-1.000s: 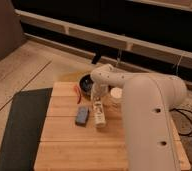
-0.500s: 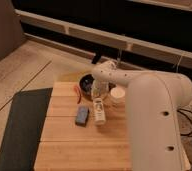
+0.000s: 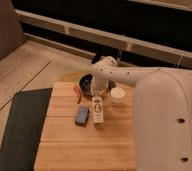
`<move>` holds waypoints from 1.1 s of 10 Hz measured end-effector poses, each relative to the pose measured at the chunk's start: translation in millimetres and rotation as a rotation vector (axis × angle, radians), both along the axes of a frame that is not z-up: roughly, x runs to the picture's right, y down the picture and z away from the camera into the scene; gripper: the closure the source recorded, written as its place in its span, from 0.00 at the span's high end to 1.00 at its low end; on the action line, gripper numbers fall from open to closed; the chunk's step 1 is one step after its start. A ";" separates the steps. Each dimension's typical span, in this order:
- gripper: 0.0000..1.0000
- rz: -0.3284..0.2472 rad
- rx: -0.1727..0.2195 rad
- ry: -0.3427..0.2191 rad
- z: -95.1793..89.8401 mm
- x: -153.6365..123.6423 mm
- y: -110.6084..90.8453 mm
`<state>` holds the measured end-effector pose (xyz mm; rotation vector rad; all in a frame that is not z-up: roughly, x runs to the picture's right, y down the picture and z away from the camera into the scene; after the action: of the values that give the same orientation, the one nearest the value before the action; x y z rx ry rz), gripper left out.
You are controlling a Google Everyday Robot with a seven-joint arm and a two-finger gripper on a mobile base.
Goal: Stand the bottle upright
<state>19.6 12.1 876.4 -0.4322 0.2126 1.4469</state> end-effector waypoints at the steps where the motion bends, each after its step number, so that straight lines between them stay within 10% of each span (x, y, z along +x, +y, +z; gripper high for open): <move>1: 0.00 -0.005 0.027 -0.002 -9.5 -0.1 -7.4; 6: 0.00 -0.057 0.159 0.006 -52.6 3.4 -46.0; 11: 0.00 -0.246 0.245 0.036 -67.9 1.6 -53.4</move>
<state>21.2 -41.3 808.5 -0.1729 0.1103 1.2207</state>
